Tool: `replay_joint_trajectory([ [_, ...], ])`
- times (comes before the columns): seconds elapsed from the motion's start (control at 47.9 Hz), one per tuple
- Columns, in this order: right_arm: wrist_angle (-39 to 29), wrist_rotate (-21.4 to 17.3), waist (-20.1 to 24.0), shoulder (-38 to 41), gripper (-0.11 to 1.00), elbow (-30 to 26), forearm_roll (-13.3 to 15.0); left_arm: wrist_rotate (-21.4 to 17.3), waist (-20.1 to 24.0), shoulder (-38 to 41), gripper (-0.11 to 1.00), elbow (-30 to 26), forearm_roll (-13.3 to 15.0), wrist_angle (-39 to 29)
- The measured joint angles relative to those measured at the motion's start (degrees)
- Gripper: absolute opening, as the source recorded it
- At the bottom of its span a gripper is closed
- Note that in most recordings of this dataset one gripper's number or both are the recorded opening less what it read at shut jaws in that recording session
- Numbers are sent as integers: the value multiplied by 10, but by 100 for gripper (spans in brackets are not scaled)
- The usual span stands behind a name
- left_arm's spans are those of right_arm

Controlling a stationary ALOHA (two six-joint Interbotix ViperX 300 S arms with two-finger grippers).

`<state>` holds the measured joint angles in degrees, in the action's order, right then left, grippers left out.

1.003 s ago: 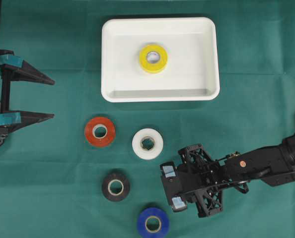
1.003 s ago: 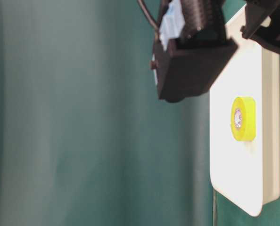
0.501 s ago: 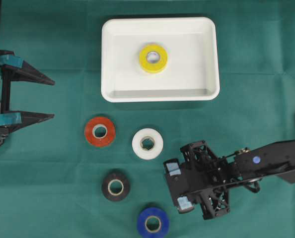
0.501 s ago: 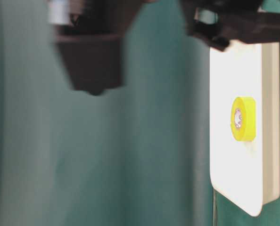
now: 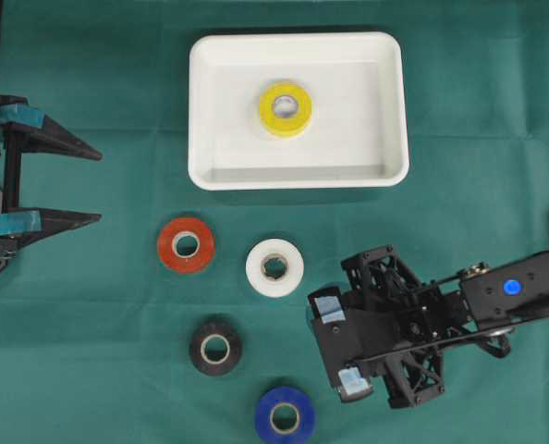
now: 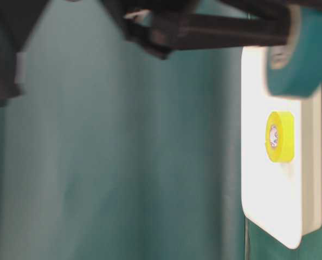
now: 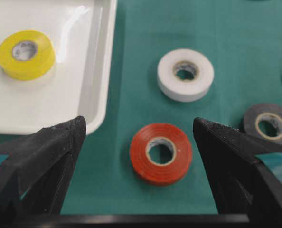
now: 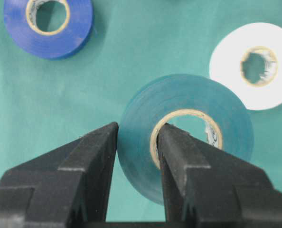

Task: Pick up the tape from a random location and place it into the white case.
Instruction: 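Close the right gripper on the teal roll's inner rim, then lift the teal roll and carry it up toward the tray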

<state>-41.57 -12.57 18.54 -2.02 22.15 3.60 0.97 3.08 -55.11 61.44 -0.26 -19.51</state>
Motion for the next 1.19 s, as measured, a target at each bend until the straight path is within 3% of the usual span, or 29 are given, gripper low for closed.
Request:
replay_joint_trajectory([
  [0.522,-141,-1,0,-70,29,-81,43,0,3,-1,98,0,0,0],
  [1.19,-151,-1,-4,-75,29,-83,55,0,13,-1,98,1,0,1],
])
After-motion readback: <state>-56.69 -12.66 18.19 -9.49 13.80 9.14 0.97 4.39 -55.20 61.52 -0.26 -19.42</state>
